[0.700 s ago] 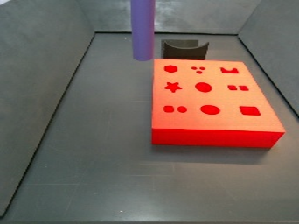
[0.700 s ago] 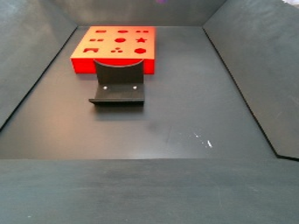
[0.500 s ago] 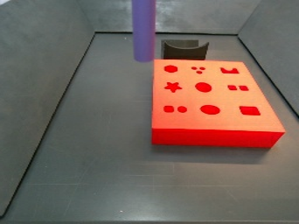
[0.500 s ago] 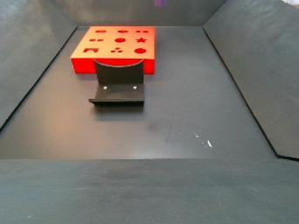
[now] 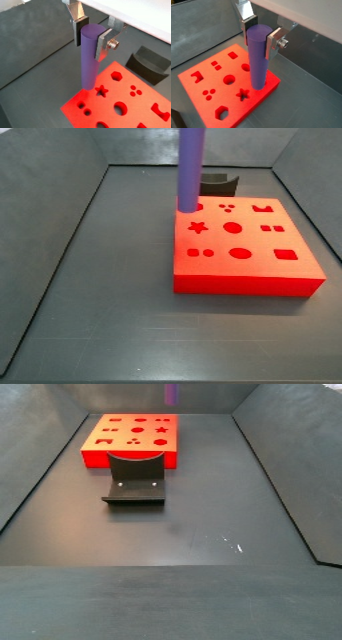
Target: Insert the round object.
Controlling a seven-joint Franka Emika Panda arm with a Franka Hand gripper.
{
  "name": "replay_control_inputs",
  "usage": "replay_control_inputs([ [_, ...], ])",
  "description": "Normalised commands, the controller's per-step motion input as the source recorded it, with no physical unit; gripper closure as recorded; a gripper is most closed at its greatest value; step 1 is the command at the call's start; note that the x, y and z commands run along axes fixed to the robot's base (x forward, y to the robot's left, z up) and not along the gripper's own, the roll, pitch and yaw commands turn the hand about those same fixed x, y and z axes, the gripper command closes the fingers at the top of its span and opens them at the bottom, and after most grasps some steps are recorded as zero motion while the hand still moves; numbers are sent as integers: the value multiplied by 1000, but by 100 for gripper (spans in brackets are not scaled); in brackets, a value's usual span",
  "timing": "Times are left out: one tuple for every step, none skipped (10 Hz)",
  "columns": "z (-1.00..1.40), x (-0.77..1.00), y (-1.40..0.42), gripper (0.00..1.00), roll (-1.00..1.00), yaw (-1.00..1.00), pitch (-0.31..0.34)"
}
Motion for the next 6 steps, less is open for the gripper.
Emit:
replay_control_inputs([
  [-97,1000,200,100,51,26,0],
  [-77,1000,94,100,6,0,-30],
  [-14,1000,69,100,1,20,-100],
  [0,1000,83,100,0,29,-86],
  [0,1000,83,100,6,31,-76],
  [0,1000,89,100,7,37,-73],
])
